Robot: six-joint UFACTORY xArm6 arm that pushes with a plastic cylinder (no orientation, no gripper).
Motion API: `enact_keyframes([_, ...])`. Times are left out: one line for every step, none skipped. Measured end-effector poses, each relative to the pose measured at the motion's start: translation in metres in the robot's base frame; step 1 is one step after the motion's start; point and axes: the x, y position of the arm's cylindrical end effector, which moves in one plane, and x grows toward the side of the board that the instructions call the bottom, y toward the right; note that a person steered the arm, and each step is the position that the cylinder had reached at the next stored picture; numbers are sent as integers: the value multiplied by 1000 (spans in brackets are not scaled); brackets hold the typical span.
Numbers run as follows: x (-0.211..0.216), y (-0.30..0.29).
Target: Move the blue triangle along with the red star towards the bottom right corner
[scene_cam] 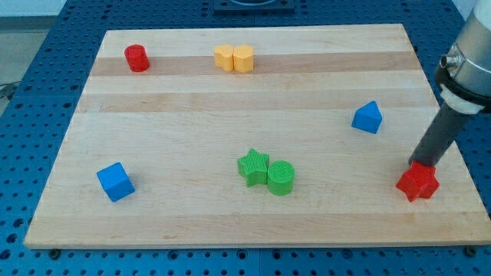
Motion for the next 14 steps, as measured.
enact_keyframes([-85, -1])
enact_keyframes([-166, -8])
enact_keyframes([-182, -21])
enact_keyframes([-171, -69])
enact_keyframes([-169, -81])
enact_keyframes([-157, -94])
enact_keyframes([-136, -64])
enact_keyframes([-135, -64])
enact_keyframes([-135, -64])
enact_keyframes([-90, -65])
enact_keyframes([-89, -65])
enact_keyframes([-66, -54])
enact_keyframes([-59, -53])
enact_keyframes([-57, -45])
